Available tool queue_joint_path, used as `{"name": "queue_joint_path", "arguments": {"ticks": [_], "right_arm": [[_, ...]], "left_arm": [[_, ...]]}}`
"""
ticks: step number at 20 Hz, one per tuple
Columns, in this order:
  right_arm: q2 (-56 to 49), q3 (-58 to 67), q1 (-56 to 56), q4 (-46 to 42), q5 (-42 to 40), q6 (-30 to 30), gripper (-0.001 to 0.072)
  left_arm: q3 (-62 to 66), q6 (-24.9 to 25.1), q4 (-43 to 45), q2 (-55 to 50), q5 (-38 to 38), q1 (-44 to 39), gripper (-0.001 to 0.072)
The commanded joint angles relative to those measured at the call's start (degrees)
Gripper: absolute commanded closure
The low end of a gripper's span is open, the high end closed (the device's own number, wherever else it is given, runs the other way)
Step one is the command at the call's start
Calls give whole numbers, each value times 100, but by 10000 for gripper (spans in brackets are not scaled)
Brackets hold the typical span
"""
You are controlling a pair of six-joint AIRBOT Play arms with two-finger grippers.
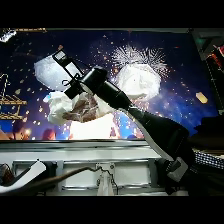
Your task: Fold the clothes and pants, and hang the long-sleeved shirts on hangers.
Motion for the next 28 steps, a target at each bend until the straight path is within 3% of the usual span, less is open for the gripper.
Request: {"name": "queue_joint_path", "arguments": {"ticks": [1,21,28], "right_arm": [[-2,-11,0,-26,-74,-107,689],[-2,-9,0,-20,-221,-103,689],[-2,-9,-92,-22,-219,-103,689]], "left_arm": [[494,70,404,-686,-216,20,409],[1281,387,407,-1860,544,-83,436],[1281,608,404,-2107,785,-195,592]]}}
